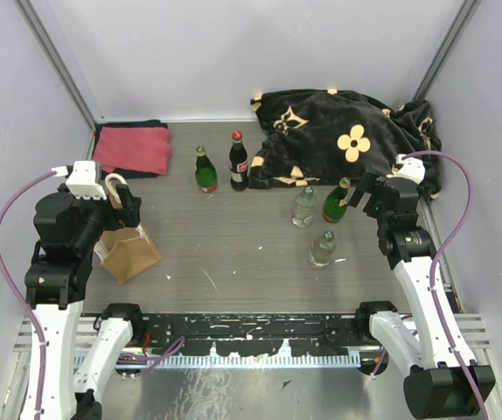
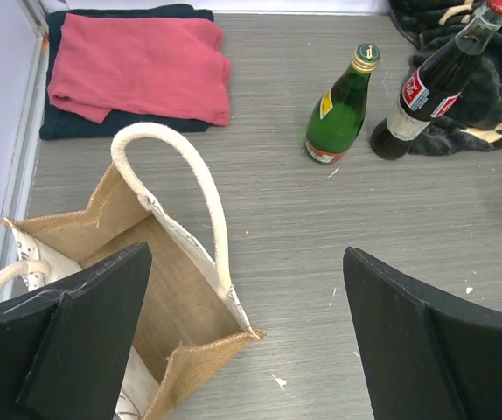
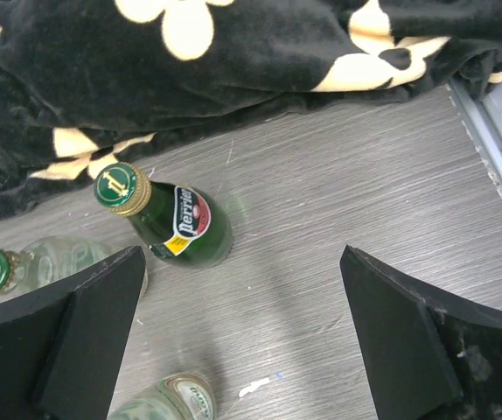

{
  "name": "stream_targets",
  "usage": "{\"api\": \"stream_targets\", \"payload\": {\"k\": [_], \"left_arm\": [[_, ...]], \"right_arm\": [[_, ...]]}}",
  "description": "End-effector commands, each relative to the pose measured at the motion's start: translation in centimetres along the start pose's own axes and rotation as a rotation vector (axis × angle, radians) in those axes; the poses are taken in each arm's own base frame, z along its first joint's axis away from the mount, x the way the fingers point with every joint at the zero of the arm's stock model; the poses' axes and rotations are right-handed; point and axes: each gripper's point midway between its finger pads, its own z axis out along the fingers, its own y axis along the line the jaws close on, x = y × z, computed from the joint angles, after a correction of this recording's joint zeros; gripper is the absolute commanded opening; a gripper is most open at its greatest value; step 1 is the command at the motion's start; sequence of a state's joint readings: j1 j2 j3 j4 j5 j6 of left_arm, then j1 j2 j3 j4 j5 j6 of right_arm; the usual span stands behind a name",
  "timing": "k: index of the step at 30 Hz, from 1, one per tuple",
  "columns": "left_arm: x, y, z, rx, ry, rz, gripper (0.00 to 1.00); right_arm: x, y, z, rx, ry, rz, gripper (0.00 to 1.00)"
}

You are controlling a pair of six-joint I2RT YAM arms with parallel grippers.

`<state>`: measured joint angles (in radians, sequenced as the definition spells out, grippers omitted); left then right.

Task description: Place the beverage into the canvas bag

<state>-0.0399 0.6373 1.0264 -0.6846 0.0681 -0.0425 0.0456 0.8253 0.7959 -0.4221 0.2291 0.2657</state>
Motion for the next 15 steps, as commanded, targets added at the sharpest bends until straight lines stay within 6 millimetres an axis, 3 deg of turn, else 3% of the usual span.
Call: {"api": "stream_targets", "payload": {"k": [1, 9, 15], "left_arm": [[-1.7, 0.3, -2.1, -0.034, -0.024, -0.032, 0.98], [-3.0, 2.1, -5.4, -0.176, 0.025, -0.113, 0.98], [-3.5, 5.3, -6.5, -0.374, 0.073, -0.111, 0.98]], "right_arm": [[-4.1, -0.6, -0.6, 0.051, -0.138, 0.047, 1.0], [-4.6, 0.1, -1.2, -0.011, -0.14, -0.08, 1.0], [-5.4, 2.1, -2.0, -0.116, -0.131, -0.091, 1.0]]}}
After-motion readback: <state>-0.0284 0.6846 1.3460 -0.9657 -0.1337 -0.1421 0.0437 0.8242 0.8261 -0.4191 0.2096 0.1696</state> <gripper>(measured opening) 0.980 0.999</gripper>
